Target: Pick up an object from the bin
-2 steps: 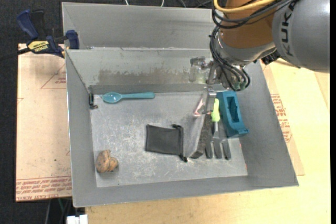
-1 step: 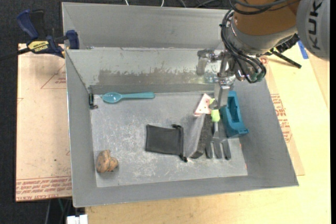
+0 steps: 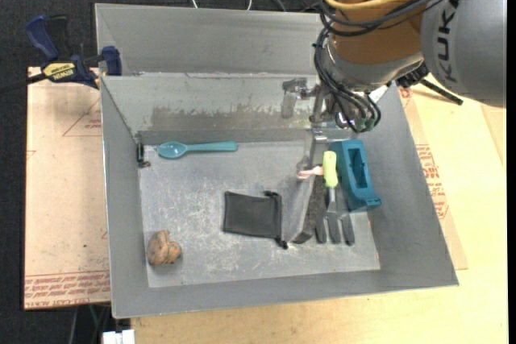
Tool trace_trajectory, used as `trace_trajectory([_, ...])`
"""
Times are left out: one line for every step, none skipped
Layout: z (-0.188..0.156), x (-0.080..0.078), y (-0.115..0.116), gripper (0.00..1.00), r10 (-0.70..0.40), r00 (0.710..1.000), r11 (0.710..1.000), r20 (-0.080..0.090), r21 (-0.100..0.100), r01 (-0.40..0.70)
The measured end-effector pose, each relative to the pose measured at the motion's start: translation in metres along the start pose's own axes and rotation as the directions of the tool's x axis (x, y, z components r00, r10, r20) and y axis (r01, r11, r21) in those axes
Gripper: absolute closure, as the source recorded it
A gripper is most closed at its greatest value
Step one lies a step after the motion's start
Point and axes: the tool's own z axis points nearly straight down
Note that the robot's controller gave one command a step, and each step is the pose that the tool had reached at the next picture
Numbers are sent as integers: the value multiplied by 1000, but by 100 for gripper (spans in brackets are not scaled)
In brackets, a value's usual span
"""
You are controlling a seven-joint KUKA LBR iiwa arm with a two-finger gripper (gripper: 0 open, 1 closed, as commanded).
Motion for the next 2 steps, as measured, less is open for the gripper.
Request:
trace_trajectory([32,14,2,0,-170,985,985,-9,-1,170])
trace_trajectory([94,10,-10,0,-163,987,987,1,-1,163])
